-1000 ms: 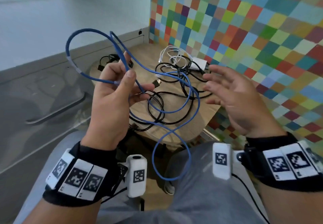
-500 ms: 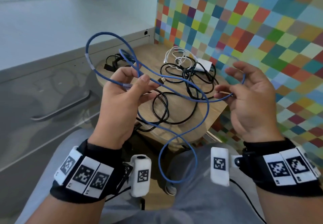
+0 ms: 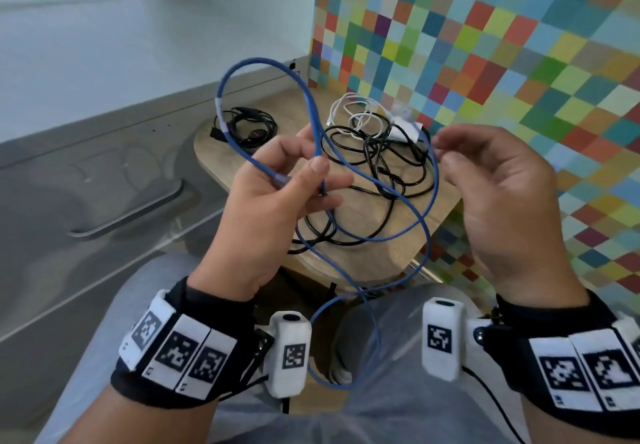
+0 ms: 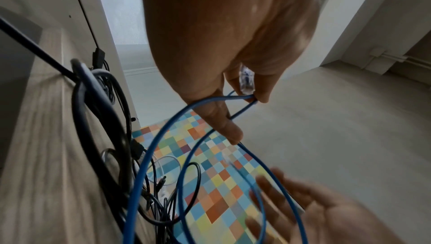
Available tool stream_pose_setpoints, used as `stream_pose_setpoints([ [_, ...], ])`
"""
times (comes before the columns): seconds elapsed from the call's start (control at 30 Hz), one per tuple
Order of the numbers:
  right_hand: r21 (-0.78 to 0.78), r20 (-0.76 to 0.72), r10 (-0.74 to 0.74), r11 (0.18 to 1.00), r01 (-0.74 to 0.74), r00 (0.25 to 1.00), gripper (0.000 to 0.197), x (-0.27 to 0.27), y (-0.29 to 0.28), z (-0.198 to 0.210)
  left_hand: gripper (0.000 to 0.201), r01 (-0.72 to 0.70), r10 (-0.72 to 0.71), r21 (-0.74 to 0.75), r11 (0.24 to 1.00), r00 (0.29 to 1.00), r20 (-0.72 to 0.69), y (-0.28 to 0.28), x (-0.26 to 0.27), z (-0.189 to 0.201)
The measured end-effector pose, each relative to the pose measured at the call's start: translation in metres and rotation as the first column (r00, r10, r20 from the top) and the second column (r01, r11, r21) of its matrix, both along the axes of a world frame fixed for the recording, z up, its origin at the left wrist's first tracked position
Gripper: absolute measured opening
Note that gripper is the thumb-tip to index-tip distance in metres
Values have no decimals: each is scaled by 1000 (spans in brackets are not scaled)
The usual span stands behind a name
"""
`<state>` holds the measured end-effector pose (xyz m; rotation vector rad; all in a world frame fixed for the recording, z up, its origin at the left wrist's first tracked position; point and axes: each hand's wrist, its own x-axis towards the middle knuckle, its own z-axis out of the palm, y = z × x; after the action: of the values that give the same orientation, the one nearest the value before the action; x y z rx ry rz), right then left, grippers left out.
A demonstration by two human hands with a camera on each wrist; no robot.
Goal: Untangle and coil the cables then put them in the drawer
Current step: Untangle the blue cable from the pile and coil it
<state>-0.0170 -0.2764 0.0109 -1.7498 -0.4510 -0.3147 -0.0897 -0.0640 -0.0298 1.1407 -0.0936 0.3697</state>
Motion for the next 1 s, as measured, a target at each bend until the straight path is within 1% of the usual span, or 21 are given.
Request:
stream_pose_setpoints([
  [0.07,-29,43,80,996,-79,996,16,-10,12,10,2,29,-30,48,998,999,18,-5,0,-1],
  [0.13,-98,55,168,982,-162,984,15,-19,22,17,5,52,-56,108,993,998,32,-10,-1,-2],
  [0.2,-178,29,260,952,-251,965,16,-25,31,18,7,74,-80,146,987,996,33,-15,0,-4],
  [0.27,-245,3,305,924,-295,952,19,-28,36,15,9,88,-96,167,982,994,43,-18,2,-6],
  [0.33,-274,15,294,920,-278,956,22,-29,38,10,14,106,-114,160,981,993,42,-20,2,-7],
  [0.4,-248,12,261,936,-250,965,21,-28,37,7,15,114,-120,172,978,993,22,-21,1,-6],
  [0.43,-234,6,241,944,-233,970,21,-27,36,5,16,97,-100,192,976,995,6,-21,-1,-4],
  [0.5,-222,3,187,958,-182,982,22,-24,35,3,16,40,-34,215,976,999,-28,-19,-1,-3],
  [0.63,-199,14,102,975,-97,995,24,-17,30,4,10,-98,121,263,960,990,-70,-10,2,-5],
  [0.73,-209,26,87,975,-80,996,24,-11,27,7,6,-181,204,229,956,976,-78,-1,2,-3],
  [0.83,-218,17,87,973,-81,996,24,-9,29,10,13,-242,262,203,949,962,-77,4,2,0],
  [1.0,-266,22,106,959,-97,994,17,-3,35,21,29,-253,275,208,945,958,-82,2,0,2],
])
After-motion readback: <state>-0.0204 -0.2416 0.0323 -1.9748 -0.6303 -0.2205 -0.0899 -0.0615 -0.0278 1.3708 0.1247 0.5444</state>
